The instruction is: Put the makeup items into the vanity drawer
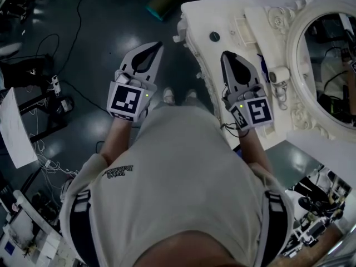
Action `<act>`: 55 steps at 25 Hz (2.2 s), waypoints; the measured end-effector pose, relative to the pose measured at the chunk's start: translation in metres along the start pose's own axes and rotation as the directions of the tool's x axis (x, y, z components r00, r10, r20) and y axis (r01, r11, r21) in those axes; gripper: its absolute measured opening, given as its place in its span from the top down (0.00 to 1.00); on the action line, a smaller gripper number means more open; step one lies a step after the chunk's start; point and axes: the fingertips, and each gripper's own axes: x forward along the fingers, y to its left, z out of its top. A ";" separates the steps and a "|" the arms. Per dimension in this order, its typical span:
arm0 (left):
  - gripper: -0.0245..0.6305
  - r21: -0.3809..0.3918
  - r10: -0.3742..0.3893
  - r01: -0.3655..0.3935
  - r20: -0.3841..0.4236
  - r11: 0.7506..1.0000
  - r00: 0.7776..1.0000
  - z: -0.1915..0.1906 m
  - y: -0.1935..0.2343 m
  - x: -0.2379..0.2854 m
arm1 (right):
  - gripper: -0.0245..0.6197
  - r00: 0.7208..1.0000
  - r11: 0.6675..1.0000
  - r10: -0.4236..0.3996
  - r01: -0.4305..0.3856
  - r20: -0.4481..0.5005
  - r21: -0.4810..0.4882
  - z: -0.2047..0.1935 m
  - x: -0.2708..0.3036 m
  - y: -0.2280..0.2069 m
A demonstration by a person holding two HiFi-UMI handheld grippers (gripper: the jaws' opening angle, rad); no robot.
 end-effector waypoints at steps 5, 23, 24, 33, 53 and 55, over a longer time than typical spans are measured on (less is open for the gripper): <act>0.94 -0.008 -0.005 0.005 0.004 1.000 1.000 0.006 -0.013 0.015 | 0.95 1.000 1.000 0.006 -0.006 -0.029 0.002 -0.012 -0.002 -0.019; 0.94 -0.020 -0.077 0.076 -0.010 0.997 0.997 -0.008 -0.034 0.122 | 0.84 0.982 0.999 -0.031 0.025 -0.186 -0.031 -0.083 0.058 -0.111; 0.94 -0.025 -0.080 0.080 -0.015 0.997 0.997 -0.011 -0.032 0.130 | 0.83 0.979 0.999 -0.034 0.029 -0.203 -0.029 -0.090 0.064 -0.117; 0.94 -0.038 -0.117 0.113 -0.131 0.993 0.984 -0.084 -0.019 0.210 | 0.80 0.924 0.999 -0.039 0.042 -0.380 -0.001 -0.181 0.122 -0.167; 0.94 -0.193 -0.263 0.206 -0.355 0.959 0.897 -0.246 -0.056 0.269 | 0.83 0.746 0.999 -0.030 0.046 -0.666 0.006 -0.347 0.156 -0.182; 0.94 -0.204 -0.264 0.200 -0.359 0.958 0.895 -0.250 -0.058 0.269 | 0.84 0.750 0.999 -0.040 0.042 -0.661 -0.014 -0.346 0.156 -0.181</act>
